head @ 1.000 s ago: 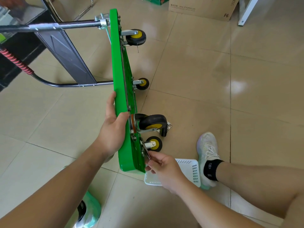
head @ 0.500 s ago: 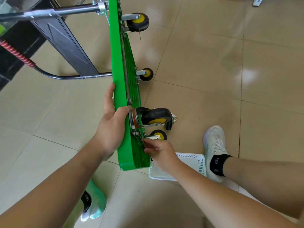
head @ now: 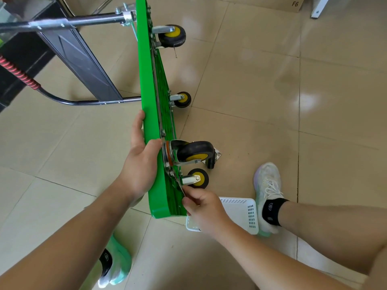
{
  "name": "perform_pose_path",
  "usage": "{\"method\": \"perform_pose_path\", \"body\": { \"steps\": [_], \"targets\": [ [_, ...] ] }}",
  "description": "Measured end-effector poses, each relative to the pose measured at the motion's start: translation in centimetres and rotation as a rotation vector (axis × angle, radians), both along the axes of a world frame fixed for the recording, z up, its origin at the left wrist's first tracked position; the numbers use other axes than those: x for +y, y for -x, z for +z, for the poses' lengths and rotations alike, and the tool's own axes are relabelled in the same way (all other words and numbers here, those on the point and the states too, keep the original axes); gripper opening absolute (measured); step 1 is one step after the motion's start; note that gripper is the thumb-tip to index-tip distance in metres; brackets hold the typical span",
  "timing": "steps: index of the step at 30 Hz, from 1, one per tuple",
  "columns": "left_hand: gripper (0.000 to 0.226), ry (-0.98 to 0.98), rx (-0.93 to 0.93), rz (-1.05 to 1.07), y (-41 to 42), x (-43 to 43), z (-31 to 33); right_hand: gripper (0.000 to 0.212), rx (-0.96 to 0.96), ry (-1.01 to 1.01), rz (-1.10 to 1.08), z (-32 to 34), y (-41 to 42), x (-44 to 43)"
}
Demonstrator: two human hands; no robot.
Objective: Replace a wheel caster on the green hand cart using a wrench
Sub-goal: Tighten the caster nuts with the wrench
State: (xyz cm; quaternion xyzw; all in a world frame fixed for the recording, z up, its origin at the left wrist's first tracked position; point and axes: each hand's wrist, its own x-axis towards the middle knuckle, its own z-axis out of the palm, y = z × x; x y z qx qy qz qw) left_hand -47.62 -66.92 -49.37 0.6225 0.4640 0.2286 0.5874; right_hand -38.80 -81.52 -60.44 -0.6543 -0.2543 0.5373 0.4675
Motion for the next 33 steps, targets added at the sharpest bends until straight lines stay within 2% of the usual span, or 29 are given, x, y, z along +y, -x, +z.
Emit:
{"method": "perform_pose_path", "body": {
  "steps": [2, 5, 8, 13, 17, 21, 33],
  "targets": [
    [0.075, 0.004, 0.01, -0.005, 0.0, -0.1, 0.1, 0.033, 0.061, 0.022, -0.044, 2.2, 1.1, -0.7],
    [0.076, 0.006, 0.006, -0.004, 0.0, -0.1, 0.1, 0.024, 0.324, 0.06, -0.191, 4.5, 2.7, -0.4],
    [0.075, 0.009, 0.008, -0.016, 0.1, -0.3, 0.3, 0.018, 0.408, 0.094, -0.241, 5.8, 3.3, 0.0],
    [0.075, 0.009, 0.007, -0.018, 0.0, -0.3, 0.4, 0.023, 0.317, 0.149, -0.156, 5.6, 2.5, -1.6],
    [0.073, 0.024, 0.008, -0.016, 0.1, -0.3, 0.4, 0.031, 0.132, 0.159, -0.102, 2.9, 1.9, -2.4],
    [0.066, 0.021, 0.016, -0.001, 0.0, -0.2, 0.2, 0.036, 0.045, 0.143, -0.046, 0.1, 0.9, -2.4],
    [0.069, 0.015, -0.023, -0.011, -0.1, -0.1, -0.2, 0.037, 0.155, 0.077, -0.096, -3.5, -0.6, 0.8]
  ]
}}
